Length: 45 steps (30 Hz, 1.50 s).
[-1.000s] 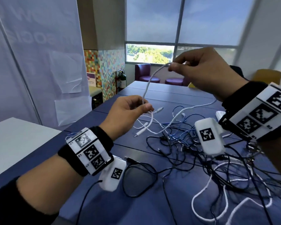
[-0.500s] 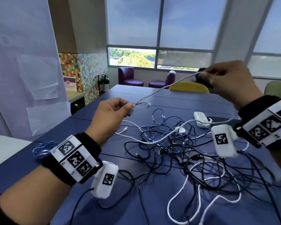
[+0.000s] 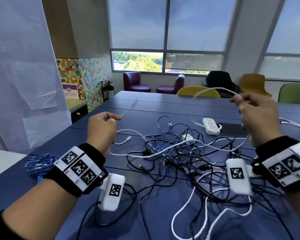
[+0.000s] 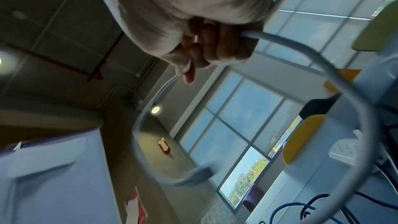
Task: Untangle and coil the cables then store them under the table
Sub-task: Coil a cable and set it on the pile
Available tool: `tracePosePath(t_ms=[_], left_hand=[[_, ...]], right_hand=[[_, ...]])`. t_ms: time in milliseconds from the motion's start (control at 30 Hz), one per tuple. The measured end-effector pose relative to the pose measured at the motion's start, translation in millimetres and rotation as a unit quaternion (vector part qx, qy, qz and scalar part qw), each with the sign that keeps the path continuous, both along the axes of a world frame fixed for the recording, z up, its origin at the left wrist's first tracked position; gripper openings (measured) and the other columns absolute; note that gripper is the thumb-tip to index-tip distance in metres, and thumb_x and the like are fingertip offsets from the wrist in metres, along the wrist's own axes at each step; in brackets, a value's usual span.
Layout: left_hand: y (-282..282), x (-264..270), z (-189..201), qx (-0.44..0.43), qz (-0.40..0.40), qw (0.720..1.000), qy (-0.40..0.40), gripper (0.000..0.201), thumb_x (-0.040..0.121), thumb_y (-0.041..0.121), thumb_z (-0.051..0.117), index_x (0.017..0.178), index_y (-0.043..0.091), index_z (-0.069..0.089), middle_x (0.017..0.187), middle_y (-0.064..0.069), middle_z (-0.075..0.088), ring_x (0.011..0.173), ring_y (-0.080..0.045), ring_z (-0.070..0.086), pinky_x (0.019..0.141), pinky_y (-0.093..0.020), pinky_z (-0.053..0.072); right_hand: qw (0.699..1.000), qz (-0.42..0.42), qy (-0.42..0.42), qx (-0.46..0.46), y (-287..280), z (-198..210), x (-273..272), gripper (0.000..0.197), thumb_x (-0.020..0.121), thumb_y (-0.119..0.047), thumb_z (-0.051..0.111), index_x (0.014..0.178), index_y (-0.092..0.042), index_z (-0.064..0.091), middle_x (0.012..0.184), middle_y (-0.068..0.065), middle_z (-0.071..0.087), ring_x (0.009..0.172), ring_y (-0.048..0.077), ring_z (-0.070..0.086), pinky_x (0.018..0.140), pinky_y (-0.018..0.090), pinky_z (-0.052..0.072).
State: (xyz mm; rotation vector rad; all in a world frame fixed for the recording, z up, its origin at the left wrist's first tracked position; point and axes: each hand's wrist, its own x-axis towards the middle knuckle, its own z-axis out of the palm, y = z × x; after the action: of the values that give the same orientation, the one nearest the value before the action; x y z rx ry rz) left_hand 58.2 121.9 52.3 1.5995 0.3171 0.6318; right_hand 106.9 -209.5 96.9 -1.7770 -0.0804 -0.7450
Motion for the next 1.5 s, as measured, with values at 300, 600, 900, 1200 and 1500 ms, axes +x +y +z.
tracePosePath(t_ms=[300,600,900,1200,1500], left_hand=[[-14.9,-25.0,18.0,-0.193,-0.219,0.956,-0.014,0.029,0.097,0.005,0.036,0.105,-0.007,0.061,0.089,-0.023,0.072,0.079,-0.033,0.072,0.065,-0.033,0.061],[-52.8,-21.2,10.5,0.055,-0.228,0.972,-0.031,0.018,0.097,0.009,0.056,0.108,0.0,0.066,0.099,-0.007,0.073,0.073,-0.024,0.072,0.06,-0.032,0.06],[-42.4,-20.8,5.5,0.385,-0.08,0.917,-0.067,0.027,0.095,0.03,0.059,0.071,0.021,0.067,0.068,0.002,0.049,0.064,-0.015,0.049,0.061,-0.031,0.038],[-39.5,-42.2,16.3,-0.173,-0.401,0.898,-0.058,0.02,0.093,0.019,0.052,0.089,0.001,0.06,0.057,0.002,0.036,0.048,-0.01,0.033,0.052,-0.024,0.044],[-48.1,-52.6,49.1,-0.347,-0.47,0.791,-0.179,0.037,0.096,0.012,0.041,0.128,-0.003,0.05,0.065,0.005,0.043,0.053,-0.005,0.043,0.054,-0.019,0.043]], right_hand=[[0.934,-0.001,0.172,-0.313,9.2,-24.2,-8.2,0.022,0.091,-0.026,0.065,0.098,-0.009,0.076,0.09,-0.002,0.073,0.091,0.028,0.067,0.083,0.034,0.052],[0.875,0.373,0.176,-0.252,94.4,-25.0,-66.9,0.08,0.08,-0.079,0.047,0.114,-0.009,0.067,0.117,0.023,0.064,0.114,0.038,0.059,0.095,0.057,0.048],[0.884,0.411,0.169,-0.143,119.6,-27.9,-95.6,0.012,0.09,-0.018,0.069,0.095,-0.006,0.069,0.065,0.009,0.062,0.052,0.015,0.051,0.051,0.028,0.047],[0.981,0.156,-0.089,-0.073,74.2,7.2,-50.8,0.013,0.095,-0.024,0.063,0.098,-0.028,0.075,0.064,0.006,0.057,0.058,0.005,0.042,0.058,0.026,0.037],[0.933,0.159,-0.004,-0.323,84.0,-36.5,-52.2,0.025,0.099,-0.032,0.053,0.119,-0.031,0.068,0.059,-0.013,0.057,0.057,-0.002,0.054,0.053,0.01,0.036]])
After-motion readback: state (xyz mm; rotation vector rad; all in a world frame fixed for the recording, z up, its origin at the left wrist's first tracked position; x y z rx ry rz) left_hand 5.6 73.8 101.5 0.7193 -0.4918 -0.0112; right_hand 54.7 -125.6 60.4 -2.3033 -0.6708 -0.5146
